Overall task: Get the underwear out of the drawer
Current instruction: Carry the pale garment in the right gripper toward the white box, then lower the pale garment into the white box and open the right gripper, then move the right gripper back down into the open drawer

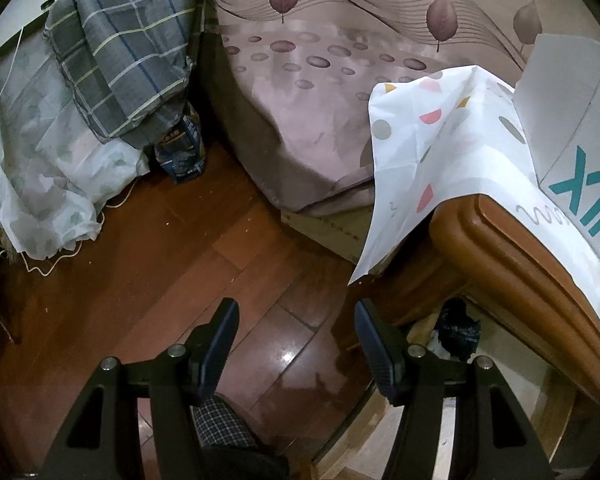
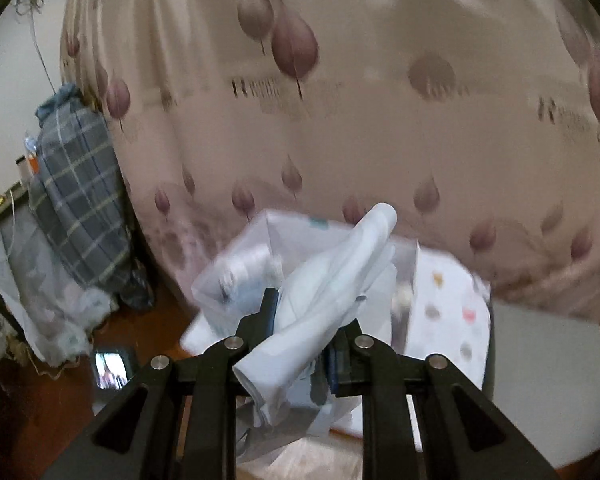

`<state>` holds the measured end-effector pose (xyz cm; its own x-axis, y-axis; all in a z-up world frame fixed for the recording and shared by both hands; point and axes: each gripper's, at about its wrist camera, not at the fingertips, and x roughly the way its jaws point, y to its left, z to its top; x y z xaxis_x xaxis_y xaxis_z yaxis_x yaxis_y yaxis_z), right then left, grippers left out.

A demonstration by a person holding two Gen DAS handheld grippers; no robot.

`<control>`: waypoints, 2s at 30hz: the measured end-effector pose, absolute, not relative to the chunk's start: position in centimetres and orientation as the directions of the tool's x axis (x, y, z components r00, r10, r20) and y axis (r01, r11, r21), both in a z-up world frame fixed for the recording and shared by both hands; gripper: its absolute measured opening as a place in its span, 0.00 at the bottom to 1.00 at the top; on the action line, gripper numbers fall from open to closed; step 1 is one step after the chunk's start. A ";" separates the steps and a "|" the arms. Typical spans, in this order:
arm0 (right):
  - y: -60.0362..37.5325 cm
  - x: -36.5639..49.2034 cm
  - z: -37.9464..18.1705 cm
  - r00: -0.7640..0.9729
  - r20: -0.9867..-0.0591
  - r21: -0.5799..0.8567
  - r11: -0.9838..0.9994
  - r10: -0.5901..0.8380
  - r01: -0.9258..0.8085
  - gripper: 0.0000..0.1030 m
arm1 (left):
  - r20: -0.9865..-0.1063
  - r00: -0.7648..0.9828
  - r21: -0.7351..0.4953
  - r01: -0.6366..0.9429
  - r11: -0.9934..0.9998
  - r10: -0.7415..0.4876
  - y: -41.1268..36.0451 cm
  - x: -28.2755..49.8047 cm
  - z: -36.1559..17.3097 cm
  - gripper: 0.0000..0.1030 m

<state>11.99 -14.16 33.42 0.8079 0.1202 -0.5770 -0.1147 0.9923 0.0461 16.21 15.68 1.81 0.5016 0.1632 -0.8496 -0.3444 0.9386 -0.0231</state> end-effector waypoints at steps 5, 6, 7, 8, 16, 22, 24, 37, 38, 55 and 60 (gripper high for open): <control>-12.5 16.6 36.7 0.852 -0.515 0.016 0.994 0.099 -0.106 0.18 | -0.848 0.501 -0.021 -0.356 0.934 0.172 15.9 16.3 1.8 0.60; -12.1 18.0 36.9 0.853 -0.514 0.012 0.995 0.094 -0.102 0.18 | -0.848 0.503 -0.026 -0.358 0.933 0.169 16.0 16.3 1.9 0.60; -12.1 18.8 36.9 0.854 -0.513 0.012 0.995 0.087 -0.095 0.18 | -0.846 0.506 -0.032 -0.361 0.932 0.167 16.1 16.3 2.0 0.60; -11.9 19.8 36.7 0.854 -0.515 0.011 0.996 0.080 -0.087 0.18 | -0.844 0.509 -0.033 -0.364 0.931 0.169 16.2 16.3 2.1 0.60; -11.3 27.3 30.8 0.770 -0.638 -0.019 0.999 0.020 -0.042 0.18 | -0.850 0.501 -0.039 -0.373 0.927 0.166 16.8 16.6 2.4 0.60; -10.9 30.1 25.4 0.699 -0.715 -0.024 0.999 0.011 -0.040 0.18 | -0.850 0.504 -0.051 -0.369 0.928 0.154 16.9 16.5 2.5 0.60; -10.6 30.6 24.2 0.685 -0.729 -0.029 0.998 0.012 -0.048 0.19 | -0.851 0.502 -0.051 -0.372 0.927 0.155 17.0 16.4 2.4 0.60; -8.3 31.5 18.4 0.552 -0.832 -0.012 0.992 0.059 -0.124 0.24 | -0.858 0.492 -0.053 -0.366 0.929 0.145 16.8 16.5 2.2 0.60; -8.2 31.4 18.2 0.545 -0.836 -0.005 0.991 0.067 -0.130 0.26 | -0.860 0.490 -0.054 -0.366 0.929 0.143 16.8 16.5 2.2 0.60; -7.5 19.8 23.7 0.730 -0.671 -0.080 0.966 0.132 -0.248 0.62 | -0.873 0.459 -0.086 -0.481 0.872 0.167 21.1 16.1 2.1 0.60; -6.6 13.9 22.6 0.702 -0.672 -0.105 0.907 0.237 -0.407 0.62 | -0.868 0.461 -0.077 -0.492 0.867 0.185 21.3 16.2 2.3 0.60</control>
